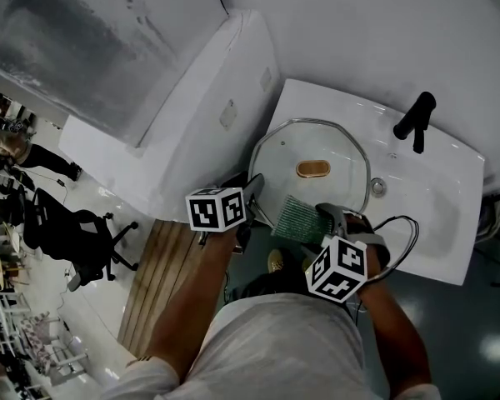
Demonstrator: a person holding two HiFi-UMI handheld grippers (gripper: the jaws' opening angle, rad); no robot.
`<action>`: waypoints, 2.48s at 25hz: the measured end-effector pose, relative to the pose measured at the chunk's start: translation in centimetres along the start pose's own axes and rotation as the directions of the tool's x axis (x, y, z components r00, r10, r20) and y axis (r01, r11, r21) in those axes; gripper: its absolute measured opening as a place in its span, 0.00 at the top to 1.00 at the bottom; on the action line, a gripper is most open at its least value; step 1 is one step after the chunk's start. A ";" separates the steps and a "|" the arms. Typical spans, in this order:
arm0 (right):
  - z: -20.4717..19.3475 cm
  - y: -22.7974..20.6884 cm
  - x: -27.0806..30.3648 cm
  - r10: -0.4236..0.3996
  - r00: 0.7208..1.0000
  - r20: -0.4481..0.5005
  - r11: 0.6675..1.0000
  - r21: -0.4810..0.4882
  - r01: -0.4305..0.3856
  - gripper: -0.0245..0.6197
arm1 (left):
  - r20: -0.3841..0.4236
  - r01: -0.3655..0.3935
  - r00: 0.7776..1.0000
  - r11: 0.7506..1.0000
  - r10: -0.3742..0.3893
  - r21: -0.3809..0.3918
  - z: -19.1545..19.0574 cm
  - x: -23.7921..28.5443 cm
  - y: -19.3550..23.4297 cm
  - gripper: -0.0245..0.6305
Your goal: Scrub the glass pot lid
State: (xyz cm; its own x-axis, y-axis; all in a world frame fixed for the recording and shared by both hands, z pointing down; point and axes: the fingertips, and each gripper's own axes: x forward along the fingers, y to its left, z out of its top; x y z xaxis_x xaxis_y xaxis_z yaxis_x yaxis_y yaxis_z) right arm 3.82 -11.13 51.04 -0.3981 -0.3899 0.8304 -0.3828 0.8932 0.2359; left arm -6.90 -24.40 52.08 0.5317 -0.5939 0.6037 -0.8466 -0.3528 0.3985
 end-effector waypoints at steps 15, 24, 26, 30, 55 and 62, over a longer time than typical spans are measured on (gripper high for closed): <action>-4.1 -2.8 -1.9 -0.006 0.995 0.102 0.984 0.180 -0.013 0.42 | 0.002 -0.010 1.000 1.000 0.010 0.001 0.0 0.0 0.1 0.69; -7.3 -6.1 -3.4 -0.052 0.971 0.234 0.914 0.403 -0.048 0.42 | 0.000 -0.016 1.000 1.000 0.016 0.001 -0.1 0.0 0.1 0.69; -7.7 -6.5 -3.5 -0.057 0.963 0.263 0.893 0.444 -0.069 0.42 | -0.002 -0.018 1.000 1.000 0.018 0.001 -0.1 0.0 0.0 0.69; -8.3 -7.1 -3.7 -0.067 0.952 0.300 0.856 0.507 -0.100 0.42 | -0.010 -0.025 1.000 1.000 0.026 0.011 0.0 -0.1 0.0 0.69; 2.1 -12.6 -14.3 -0.303 0.811 0.500 0.885 0.464 0.044 0.42 | 0.327 0.142 0.914 0.945 -0.240 0.296 9.9 -7.9 -11.6 0.68; 6.8 -14.3 -17.9 -0.387 0.668 0.636 0.876 0.480 0.050 0.42 | 0.438 0.194 0.811 0.884 -0.388 0.425 13.5 -11.5 -16.9 0.82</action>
State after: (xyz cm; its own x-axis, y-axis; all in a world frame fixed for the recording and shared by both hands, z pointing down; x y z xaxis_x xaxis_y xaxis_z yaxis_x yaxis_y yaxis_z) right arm 10.78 -18.37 29.37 -0.6480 -0.7483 0.1420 -0.7554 0.6552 0.0058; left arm 1.00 -21.35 29.08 0.7493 -0.6614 0.0331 -0.6557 -0.7342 0.1760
